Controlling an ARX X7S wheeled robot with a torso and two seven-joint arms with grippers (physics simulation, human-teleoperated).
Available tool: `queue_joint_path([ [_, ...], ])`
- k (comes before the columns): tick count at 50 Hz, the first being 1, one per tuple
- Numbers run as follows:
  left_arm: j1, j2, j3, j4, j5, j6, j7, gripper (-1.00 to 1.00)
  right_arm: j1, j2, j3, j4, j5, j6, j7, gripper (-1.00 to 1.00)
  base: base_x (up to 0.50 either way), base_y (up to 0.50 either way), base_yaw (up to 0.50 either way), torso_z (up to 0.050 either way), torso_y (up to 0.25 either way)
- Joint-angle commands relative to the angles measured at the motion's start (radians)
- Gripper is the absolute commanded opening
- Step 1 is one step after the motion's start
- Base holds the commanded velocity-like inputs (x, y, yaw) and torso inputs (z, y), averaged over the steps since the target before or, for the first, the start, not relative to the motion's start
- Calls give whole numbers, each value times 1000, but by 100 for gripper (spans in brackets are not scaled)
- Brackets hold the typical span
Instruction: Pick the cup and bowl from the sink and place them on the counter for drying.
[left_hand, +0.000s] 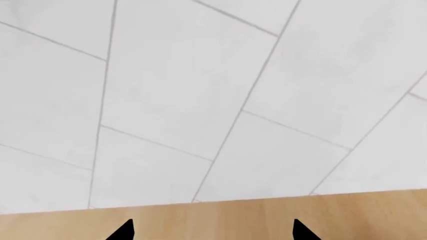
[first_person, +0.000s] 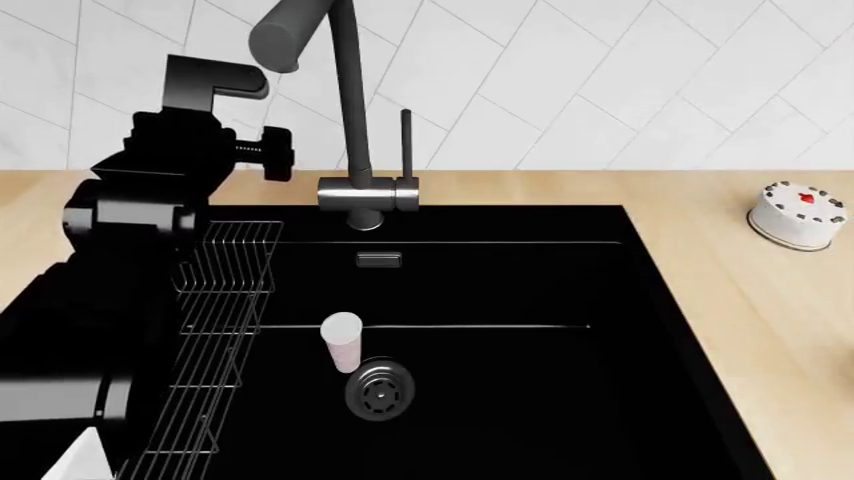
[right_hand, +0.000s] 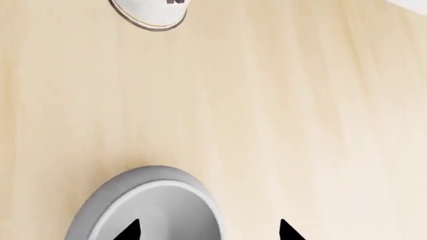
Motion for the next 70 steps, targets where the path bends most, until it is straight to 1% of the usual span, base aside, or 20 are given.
queue_joint_path([
  [1,-5,6,-8,1,6,4,16,100,273,-29,-245,21,92,8,-17,100,0,0,0,0,0],
  [2,-2,6,-8,1,6,6,17,100,332,-4,-350,12,140,8,-17,100,0,0,0,0,0],
  [3,2,6,-8,1,6,9,17,100,371,2,-397,-10,187,8,-17,100,0,0,0,0,0],
  [7,11,11,-10,1,4,11,13,100,392,-60,-345,8,142,8,-17,100,0,0,0,0,0],
  [10,10,14,-9,1,4,10,17,100,359,-192,-125,-5,77,8,-16,100,0,0,0,0,0],
  [11,10,14,-8,1,5,11,17,100,360,-212,-105,0,79,8,-17,100,0,0,0,0,0],
  [19,10,14,-8,1,3,13,21,100,416,-281,-175,-51,58,7,-14,100,0,0,0,0,0],
  [21,11,17,-9,1,2,14,20,100,400,-319,-100,-55,41,6,-10,100,0,0,0,0,0],
  [22,13,17,-10,1,1,14,21,100,395,-382,42,-45,52,-1,75,100,0,0,0,0,0],
  [25,15,17,-9,2,1,19,27,100,368,-462,243,-40,79,-39,205,100,0,0,0,0,0],
  [28,17,15,-9,2,0,23,27,100,354,-590,550,-56,113,-33,361,100,0,0,0,0,0],
  [30,17,15,-11,2,-2,26,30,100,299,-644,688,-142,131,-101,430,100,0,0,0,0,0],
  [32,18,16,-9,2,-1,28,31,100,215,-689,806,-223,146,-157,485,100,0,0,0,0,0],
  [35,16,17,-9,2,0,26,30,100,152,-716,871,-262,166,-185,499,100,0,0,0,0,0],
  [44,25,17,-10,6,-4,33,36,100,2,-780,884,-326,213,-294,499,100,0,0,0,0,0],
  [49,17,10,-10,19,-4,6,31,100,-9,-798,860,-317,209,-316,522,100,0,0,0,0,0],
  [54,176,-12,-11,449,-17,-282,51,100,-7,-828,853,-306,220,-337,544,100,0,0,0,0,0],
  [58,251,-36,0,699,-30,-424,85,100,-12,-840,854,-300,234,-345,544,100,0,0,0,0,0],
  [64,329,-52,10,920,-43,-568,100,100,-16,-837,862,-305,237,-344,551,100,0,0,0,0,0],
  [70,294,-58,1,1012,-60,-664,111,100,-17,-843,852,-289,243,-354,561,100,0,0,0,0,0],
])
